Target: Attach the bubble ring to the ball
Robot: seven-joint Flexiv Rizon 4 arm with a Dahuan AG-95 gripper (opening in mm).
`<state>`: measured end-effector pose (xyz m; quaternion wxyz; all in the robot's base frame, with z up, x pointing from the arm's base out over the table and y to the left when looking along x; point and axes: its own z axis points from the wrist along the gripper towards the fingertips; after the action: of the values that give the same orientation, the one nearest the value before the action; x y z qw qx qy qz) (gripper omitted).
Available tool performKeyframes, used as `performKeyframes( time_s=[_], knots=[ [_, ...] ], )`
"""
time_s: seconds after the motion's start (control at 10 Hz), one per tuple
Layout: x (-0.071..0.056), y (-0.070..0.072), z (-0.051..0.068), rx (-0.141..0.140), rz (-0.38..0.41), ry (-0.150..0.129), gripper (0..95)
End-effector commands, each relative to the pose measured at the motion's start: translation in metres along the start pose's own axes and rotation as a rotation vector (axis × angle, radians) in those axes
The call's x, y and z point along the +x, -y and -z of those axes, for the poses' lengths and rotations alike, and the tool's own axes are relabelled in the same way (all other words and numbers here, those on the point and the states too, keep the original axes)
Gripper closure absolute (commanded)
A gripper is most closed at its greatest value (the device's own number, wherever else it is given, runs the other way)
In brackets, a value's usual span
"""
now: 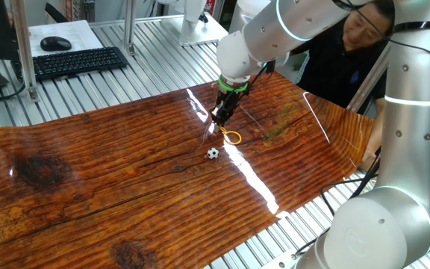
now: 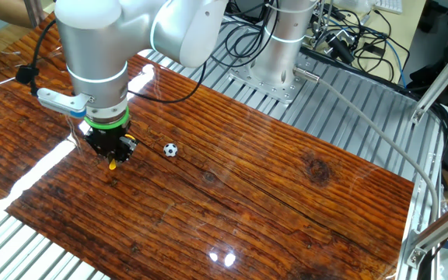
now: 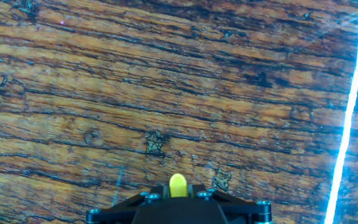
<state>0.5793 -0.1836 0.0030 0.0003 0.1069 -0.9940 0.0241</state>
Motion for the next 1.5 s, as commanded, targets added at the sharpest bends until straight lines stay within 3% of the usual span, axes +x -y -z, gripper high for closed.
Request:
performKeyframes(
  time_s=[0.1, 0.4, 0.8, 1.1, 1.5],
  knots=[
    [-0.003, -0.006, 0.004, -0.010, -0.054, -0.024, 95.0],
    [-0.008, -0.023, 0.021, -0.034, -0.139, -0.067, 95.0],
    [-0.006, -0.038, 0.037, -0.048, -0.185, -0.097, 95.0],
    [0.008, -0.064, 0.047, -0.045, -0.228, -0.104, 95.0],
    [0.026, -0.090, 0.044, -0.043, -0.266, -0.104, 95.0]
  ],
)
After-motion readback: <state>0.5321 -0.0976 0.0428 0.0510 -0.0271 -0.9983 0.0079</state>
